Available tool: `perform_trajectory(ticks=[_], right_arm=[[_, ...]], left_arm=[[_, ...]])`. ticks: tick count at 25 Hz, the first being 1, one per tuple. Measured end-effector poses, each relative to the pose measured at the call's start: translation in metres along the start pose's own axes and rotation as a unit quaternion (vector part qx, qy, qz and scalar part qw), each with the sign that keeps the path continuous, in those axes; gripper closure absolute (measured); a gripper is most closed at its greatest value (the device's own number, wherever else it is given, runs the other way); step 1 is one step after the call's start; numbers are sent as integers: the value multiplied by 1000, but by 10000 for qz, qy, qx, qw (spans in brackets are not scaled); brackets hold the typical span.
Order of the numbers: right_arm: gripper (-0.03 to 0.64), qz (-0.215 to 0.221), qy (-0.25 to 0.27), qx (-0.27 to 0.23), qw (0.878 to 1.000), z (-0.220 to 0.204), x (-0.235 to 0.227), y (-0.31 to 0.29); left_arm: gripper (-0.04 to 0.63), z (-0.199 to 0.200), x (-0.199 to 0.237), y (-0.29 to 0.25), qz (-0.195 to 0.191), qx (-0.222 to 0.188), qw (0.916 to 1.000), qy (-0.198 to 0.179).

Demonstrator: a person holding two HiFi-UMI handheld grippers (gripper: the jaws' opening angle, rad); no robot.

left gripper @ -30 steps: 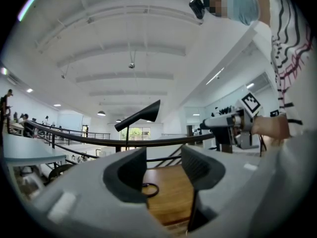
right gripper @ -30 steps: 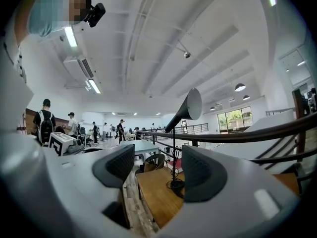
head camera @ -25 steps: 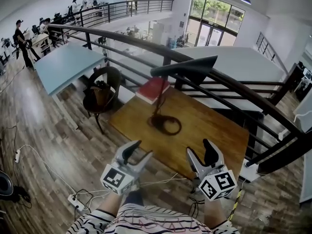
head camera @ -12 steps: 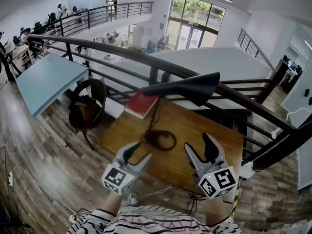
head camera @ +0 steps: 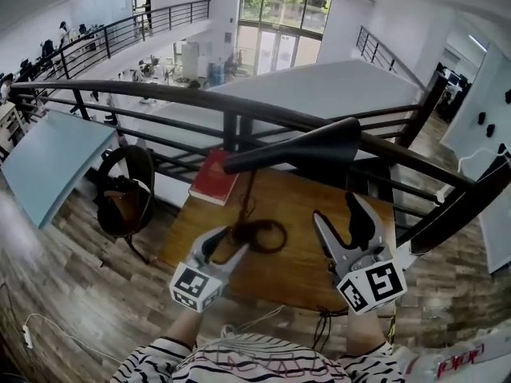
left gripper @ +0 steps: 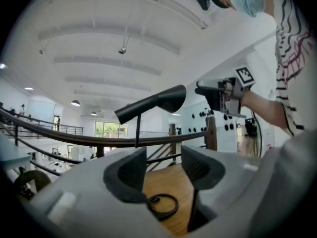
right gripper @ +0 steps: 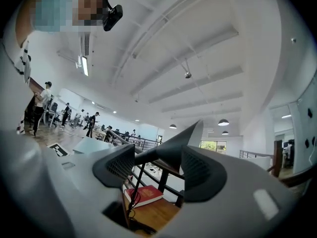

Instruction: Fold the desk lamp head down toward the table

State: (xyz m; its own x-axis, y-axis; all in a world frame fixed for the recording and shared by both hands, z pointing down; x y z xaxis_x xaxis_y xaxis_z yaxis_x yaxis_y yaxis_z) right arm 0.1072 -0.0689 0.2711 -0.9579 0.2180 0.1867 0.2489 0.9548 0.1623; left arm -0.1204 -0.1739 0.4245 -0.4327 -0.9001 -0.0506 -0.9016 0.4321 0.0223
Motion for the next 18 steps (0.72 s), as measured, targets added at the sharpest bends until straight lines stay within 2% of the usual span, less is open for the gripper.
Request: perform_trajectory(ticks=[7, 13, 18], right_arm=[[337, -262, 425, -90, 9987, 26, -15, -25], [344, -64, 815, -199, 9965, 39, -33, -45], [345, 265, 1010, -285, 9941, 48, -60, -56]], left_arm=[[384, 8, 34, -31, -161, -18, 9998, -113], [390, 5, 49, -60, 11, -62, 9998, -214], [397, 6, 49, -89, 230, -50, 9993, -289]])
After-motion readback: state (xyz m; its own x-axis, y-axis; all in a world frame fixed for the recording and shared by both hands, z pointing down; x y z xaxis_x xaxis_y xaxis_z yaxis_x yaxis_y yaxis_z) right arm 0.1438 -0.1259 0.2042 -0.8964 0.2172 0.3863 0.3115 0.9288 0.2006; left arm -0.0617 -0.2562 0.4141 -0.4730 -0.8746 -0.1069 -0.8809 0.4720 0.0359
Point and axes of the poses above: the fingertips, and each gripper's own axes: y backward along the fingers, x to its left, z out of its top, the point moved 8 cm from there along y, backward along the fingers, and after that the axes turned 1 degree about -x, right-handed, at the moved point
